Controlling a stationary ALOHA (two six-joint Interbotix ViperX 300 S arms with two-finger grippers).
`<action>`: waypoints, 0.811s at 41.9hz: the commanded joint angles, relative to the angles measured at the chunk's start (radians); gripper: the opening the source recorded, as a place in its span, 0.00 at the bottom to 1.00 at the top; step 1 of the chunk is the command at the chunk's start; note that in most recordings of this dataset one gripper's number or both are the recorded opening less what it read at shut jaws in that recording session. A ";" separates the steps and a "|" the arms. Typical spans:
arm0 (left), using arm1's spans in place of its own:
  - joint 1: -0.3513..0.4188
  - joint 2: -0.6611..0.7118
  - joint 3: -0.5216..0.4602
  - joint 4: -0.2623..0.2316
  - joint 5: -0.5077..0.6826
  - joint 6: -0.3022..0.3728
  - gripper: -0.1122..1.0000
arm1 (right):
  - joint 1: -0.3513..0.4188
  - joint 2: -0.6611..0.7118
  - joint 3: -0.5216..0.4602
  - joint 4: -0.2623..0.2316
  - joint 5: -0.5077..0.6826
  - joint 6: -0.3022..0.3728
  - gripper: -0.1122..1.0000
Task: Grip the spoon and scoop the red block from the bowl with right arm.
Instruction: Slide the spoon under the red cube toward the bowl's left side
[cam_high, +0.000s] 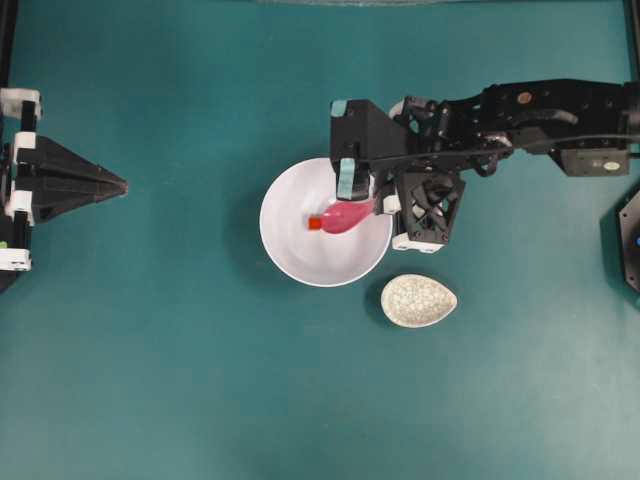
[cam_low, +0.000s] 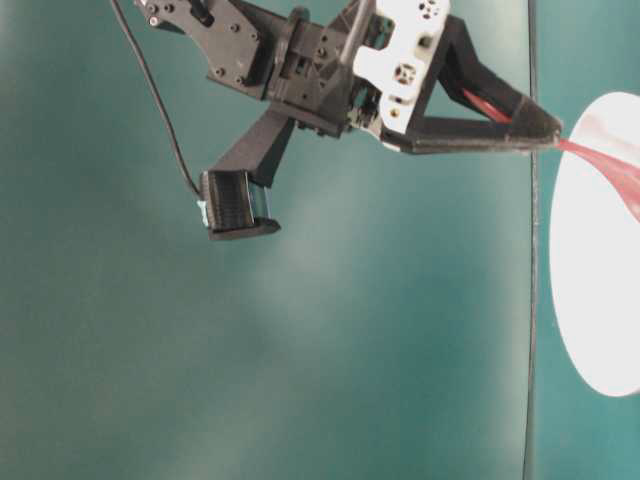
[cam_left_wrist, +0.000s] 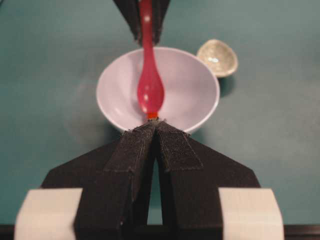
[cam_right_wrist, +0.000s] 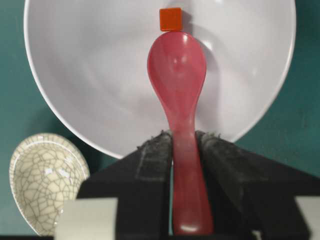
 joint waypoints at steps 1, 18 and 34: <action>0.002 0.003 -0.020 0.003 -0.006 0.002 0.10 | 0.009 -0.005 -0.032 0.000 -0.011 -0.002 0.32; 0.002 0.003 -0.020 0.003 -0.006 0.002 0.10 | 0.014 0.035 -0.081 0.000 -0.052 0.005 0.32; 0.002 0.003 -0.021 0.003 -0.006 0.002 0.10 | 0.031 0.051 -0.110 0.006 -0.100 0.012 0.32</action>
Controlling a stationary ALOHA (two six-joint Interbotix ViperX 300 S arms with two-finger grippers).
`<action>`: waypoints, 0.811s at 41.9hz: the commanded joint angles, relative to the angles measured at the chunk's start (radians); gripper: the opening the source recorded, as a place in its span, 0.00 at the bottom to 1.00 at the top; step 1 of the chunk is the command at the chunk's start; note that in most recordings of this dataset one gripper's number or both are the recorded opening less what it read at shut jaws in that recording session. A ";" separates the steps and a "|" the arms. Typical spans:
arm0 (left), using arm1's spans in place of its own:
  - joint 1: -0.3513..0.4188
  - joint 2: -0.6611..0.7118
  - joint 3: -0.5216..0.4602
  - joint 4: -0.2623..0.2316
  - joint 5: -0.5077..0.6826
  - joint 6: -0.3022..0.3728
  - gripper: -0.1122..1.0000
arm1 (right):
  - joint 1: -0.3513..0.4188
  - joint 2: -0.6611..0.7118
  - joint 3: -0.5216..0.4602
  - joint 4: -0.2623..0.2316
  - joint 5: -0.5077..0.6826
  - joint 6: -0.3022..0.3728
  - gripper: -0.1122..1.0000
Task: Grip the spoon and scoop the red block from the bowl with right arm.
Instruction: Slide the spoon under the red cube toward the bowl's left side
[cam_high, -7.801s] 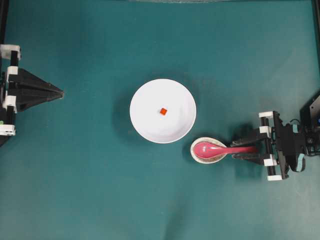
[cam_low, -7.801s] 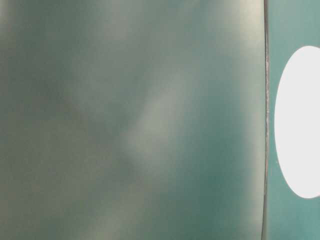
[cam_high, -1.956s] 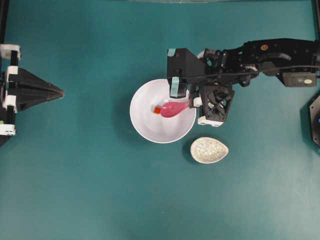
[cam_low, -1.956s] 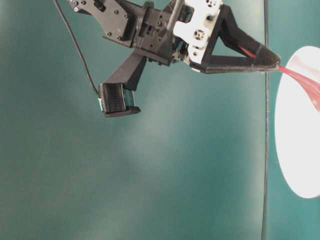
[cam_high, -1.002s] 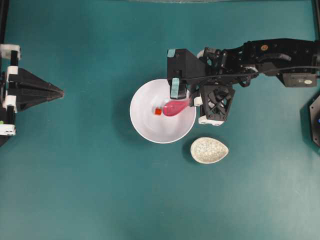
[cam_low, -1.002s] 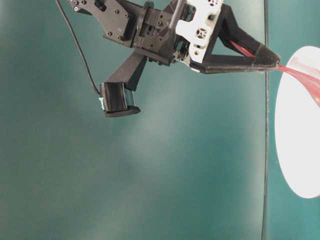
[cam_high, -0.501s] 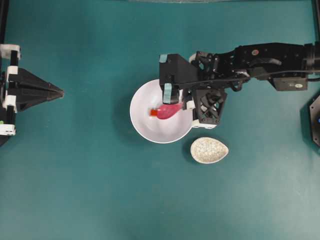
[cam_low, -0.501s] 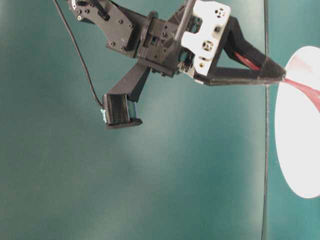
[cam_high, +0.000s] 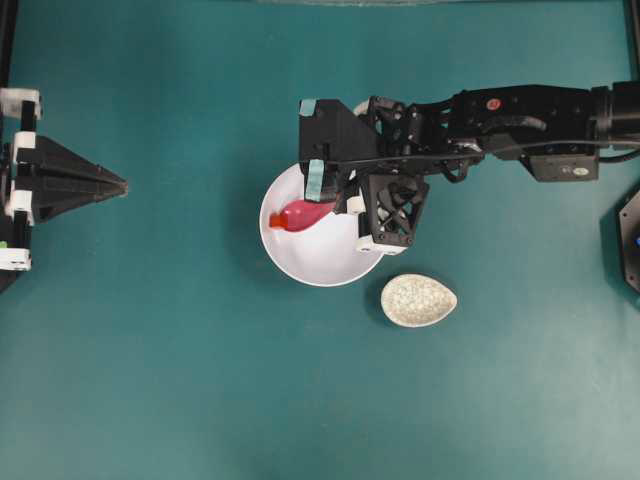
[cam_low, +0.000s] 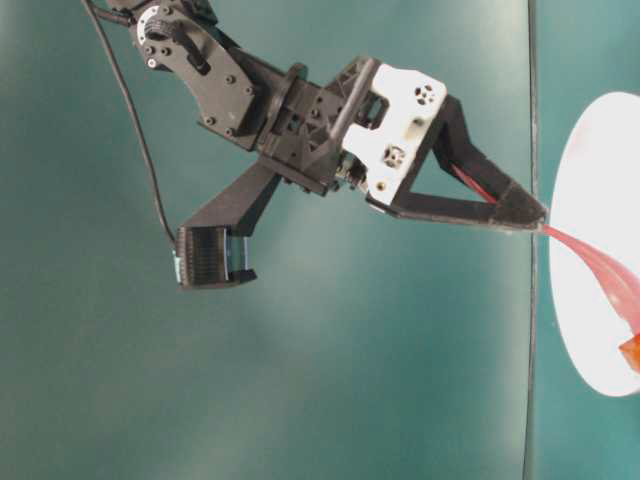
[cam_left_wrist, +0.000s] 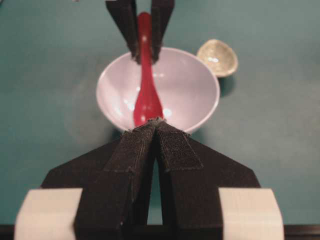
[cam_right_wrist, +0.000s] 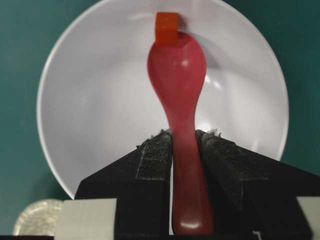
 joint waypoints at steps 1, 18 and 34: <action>0.000 0.003 -0.020 0.003 -0.006 0.002 0.10 | 0.008 -0.014 -0.026 0.005 -0.009 0.002 0.32; 0.000 0.003 -0.021 0.003 -0.006 0.000 0.10 | 0.012 -0.018 -0.031 0.031 -0.060 0.003 0.32; 0.000 0.003 -0.021 0.003 -0.006 0.000 0.10 | 0.012 -0.052 -0.009 0.031 -0.061 0.003 0.32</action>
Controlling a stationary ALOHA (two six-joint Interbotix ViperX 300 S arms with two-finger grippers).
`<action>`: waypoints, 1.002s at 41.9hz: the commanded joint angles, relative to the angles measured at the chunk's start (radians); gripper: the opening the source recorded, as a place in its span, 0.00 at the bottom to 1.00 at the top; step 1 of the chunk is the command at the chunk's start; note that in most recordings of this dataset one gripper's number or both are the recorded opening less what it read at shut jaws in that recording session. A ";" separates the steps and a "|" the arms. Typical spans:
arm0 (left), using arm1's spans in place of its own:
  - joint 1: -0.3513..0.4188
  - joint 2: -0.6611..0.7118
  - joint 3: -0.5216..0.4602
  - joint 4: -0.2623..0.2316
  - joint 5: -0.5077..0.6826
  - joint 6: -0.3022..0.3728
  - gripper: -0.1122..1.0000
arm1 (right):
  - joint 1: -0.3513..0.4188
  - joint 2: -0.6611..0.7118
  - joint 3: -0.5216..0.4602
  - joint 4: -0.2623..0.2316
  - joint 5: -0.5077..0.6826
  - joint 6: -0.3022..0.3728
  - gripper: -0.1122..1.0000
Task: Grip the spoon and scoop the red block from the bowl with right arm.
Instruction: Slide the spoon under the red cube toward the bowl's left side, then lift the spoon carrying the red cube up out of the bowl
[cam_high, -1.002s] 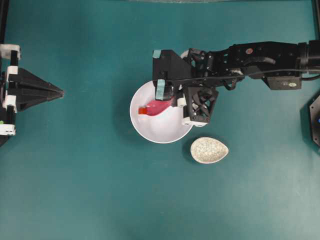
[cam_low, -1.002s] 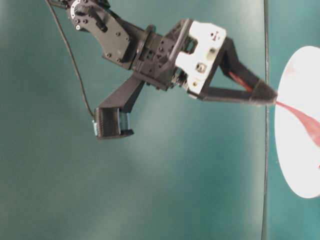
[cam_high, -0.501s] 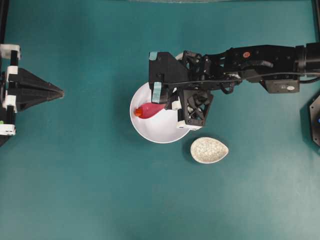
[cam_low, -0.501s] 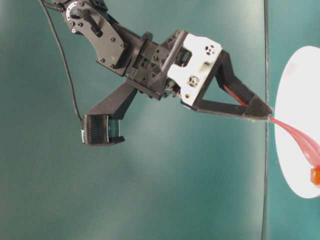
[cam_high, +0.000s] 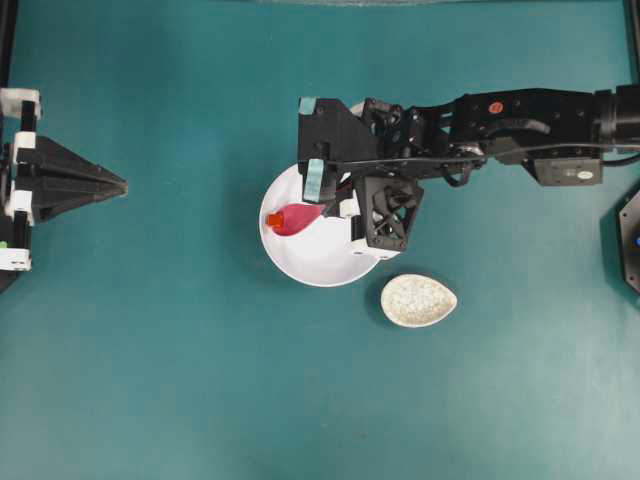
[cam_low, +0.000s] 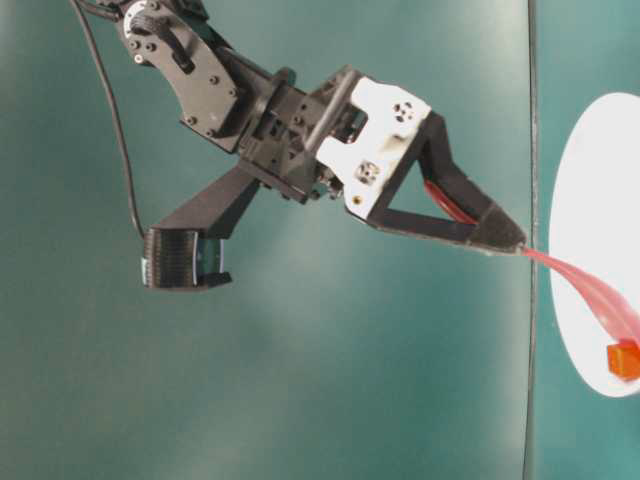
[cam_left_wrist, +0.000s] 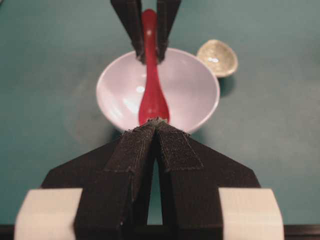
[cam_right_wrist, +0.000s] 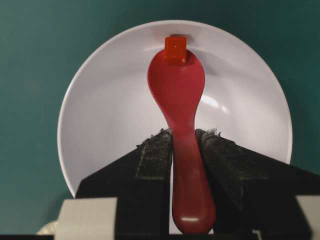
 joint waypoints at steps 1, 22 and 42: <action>0.003 0.003 -0.021 0.003 -0.006 0.000 0.10 | 0.003 -0.040 -0.006 0.005 -0.008 0.002 0.32; 0.002 0.003 -0.021 0.003 -0.006 -0.002 0.10 | 0.003 -0.078 0.046 0.006 -0.060 0.002 0.32; 0.002 0.003 -0.021 0.003 -0.006 -0.003 0.10 | 0.003 -0.204 0.224 0.020 -0.354 0.002 0.32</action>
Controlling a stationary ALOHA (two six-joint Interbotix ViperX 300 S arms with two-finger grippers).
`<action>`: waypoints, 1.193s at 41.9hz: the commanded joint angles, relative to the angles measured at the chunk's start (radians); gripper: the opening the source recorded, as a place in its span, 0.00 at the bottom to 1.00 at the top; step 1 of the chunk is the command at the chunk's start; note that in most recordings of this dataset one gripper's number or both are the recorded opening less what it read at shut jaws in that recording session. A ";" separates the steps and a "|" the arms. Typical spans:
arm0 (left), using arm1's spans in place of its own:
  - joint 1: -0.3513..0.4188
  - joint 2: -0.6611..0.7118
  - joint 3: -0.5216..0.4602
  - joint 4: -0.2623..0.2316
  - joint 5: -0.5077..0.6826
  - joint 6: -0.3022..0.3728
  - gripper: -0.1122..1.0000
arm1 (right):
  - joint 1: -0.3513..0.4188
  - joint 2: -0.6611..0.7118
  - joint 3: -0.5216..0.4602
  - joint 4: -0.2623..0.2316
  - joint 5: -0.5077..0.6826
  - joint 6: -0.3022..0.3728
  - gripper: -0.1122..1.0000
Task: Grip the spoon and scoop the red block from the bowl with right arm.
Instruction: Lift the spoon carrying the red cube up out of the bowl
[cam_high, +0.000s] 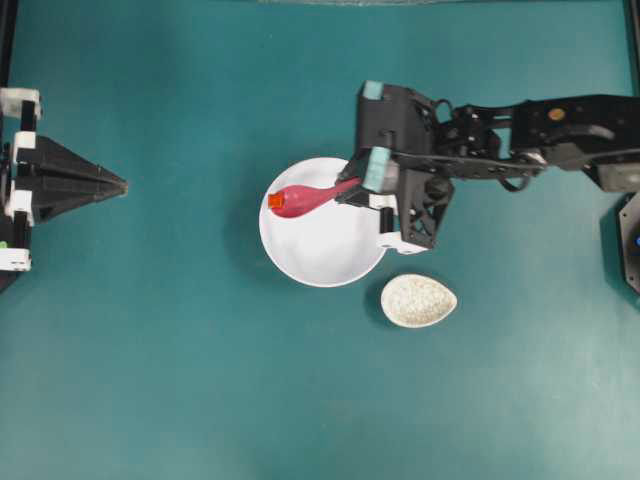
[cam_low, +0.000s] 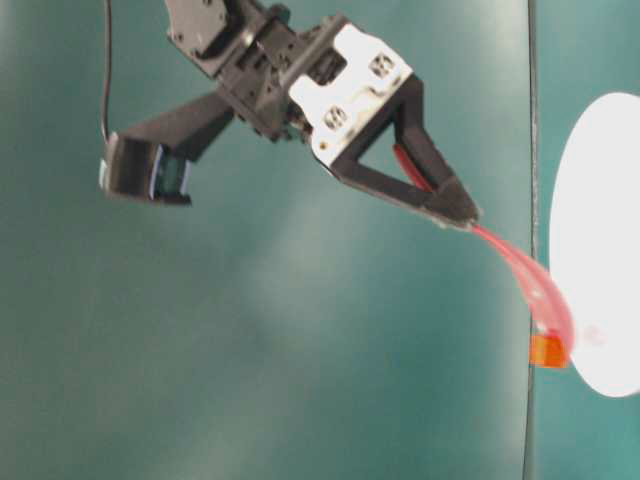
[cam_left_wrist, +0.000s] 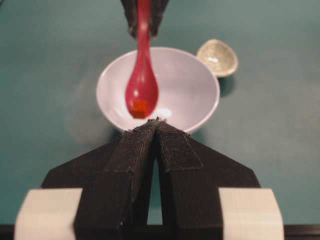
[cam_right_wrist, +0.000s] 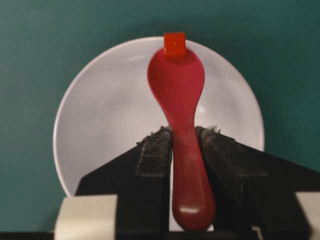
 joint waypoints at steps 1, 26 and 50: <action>0.003 0.005 -0.021 0.003 -0.006 -0.003 0.10 | 0.003 -0.054 0.017 0.003 -0.063 0.002 0.32; 0.002 0.005 -0.023 0.003 -0.005 -0.018 0.10 | 0.037 -0.149 0.173 0.003 -0.426 0.002 0.32; 0.002 0.003 -0.023 0.003 -0.003 -0.018 0.10 | 0.071 -0.256 0.267 0.003 -0.561 0.003 0.32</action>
